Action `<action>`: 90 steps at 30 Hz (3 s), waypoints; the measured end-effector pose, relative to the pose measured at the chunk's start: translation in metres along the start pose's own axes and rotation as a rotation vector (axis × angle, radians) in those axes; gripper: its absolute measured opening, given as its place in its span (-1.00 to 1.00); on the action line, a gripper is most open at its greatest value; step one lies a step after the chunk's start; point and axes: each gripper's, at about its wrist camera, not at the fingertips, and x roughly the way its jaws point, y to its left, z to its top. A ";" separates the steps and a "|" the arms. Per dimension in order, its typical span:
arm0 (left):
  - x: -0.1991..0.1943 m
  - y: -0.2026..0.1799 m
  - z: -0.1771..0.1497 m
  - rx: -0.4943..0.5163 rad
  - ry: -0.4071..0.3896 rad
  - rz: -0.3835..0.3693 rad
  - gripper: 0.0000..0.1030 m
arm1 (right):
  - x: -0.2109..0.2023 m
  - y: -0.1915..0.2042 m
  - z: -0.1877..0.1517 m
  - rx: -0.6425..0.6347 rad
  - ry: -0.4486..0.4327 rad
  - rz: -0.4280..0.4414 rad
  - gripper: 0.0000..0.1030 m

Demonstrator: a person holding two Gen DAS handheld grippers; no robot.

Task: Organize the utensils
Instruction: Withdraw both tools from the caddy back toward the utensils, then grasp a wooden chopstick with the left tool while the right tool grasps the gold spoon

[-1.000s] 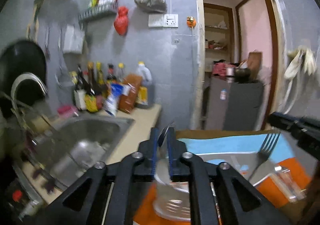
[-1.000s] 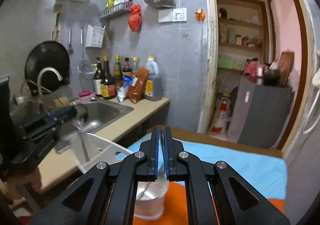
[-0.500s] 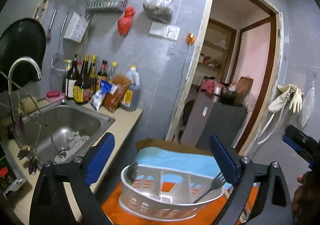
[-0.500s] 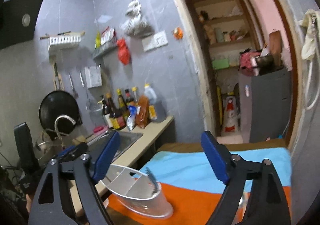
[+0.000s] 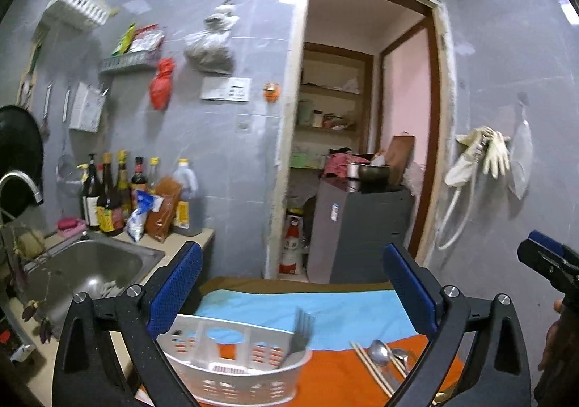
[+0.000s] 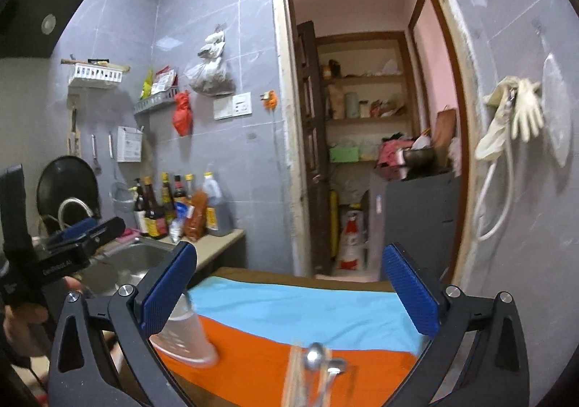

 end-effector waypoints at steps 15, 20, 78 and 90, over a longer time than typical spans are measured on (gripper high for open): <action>0.049 -0.094 -0.084 0.094 0.230 -0.136 0.90 | 0.005 -0.100 -0.059 0.139 0.193 -0.042 1.00; 0.081 -0.103 -0.116 0.044 0.368 -0.112 0.90 | 0.025 -0.125 -0.088 0.195 0.291 -0.040 0.65; 0.197 -0.060 -0.183 -0.277 0.921 -0.151 -0.95 | 0.148 -0.089 -0.175 0.172 0.864 -0.110 -0.88; 0.105 -0.037 -0.178 -0.327 0.828 -0.226 -0.96 | 0.069 -0.103 -0.176 0.461 0.706 0.008 -0.93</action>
